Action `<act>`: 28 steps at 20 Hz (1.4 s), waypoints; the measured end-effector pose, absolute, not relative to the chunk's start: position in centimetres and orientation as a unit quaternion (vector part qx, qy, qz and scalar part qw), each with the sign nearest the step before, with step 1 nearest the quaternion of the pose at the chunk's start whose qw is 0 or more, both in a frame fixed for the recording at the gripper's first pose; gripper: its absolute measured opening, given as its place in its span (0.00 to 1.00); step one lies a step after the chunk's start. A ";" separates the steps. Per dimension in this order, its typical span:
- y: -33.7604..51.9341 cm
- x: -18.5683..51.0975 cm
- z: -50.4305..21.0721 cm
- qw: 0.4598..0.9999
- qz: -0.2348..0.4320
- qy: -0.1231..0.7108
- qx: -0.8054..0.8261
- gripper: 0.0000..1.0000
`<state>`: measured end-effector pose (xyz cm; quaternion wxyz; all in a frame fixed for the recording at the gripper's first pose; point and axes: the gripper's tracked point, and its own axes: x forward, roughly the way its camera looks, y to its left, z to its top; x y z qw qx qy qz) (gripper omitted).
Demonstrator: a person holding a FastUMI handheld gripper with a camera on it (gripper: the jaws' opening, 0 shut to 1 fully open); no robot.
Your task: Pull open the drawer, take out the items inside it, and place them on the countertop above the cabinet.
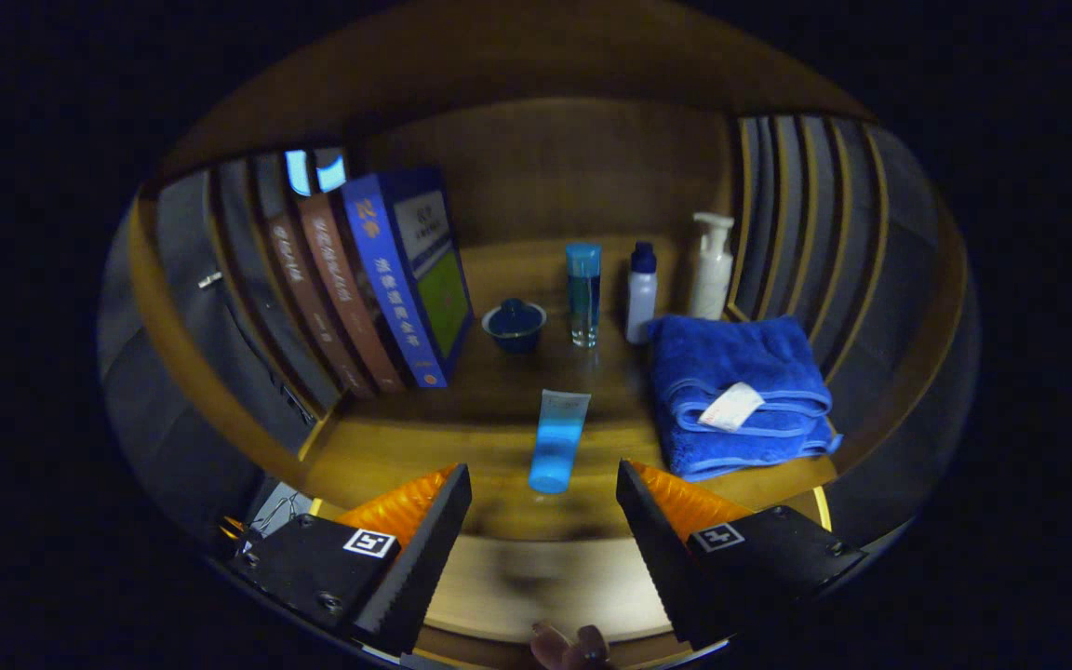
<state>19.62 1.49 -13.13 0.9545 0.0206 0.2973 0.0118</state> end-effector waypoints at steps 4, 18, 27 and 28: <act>1.9 13.2 -9.4 0.976 0.019 0.216 0.009 0.99; 0.6 -2.0 -17.4 0.987 0.000 0.159 0.021 0.99; 0.0 -1.1 -25.1 0.975 -0.010 0.219 0.033 0.99; 0.2 -0.8 -25.4 0.974 -0.006 0.222 0.031 0.99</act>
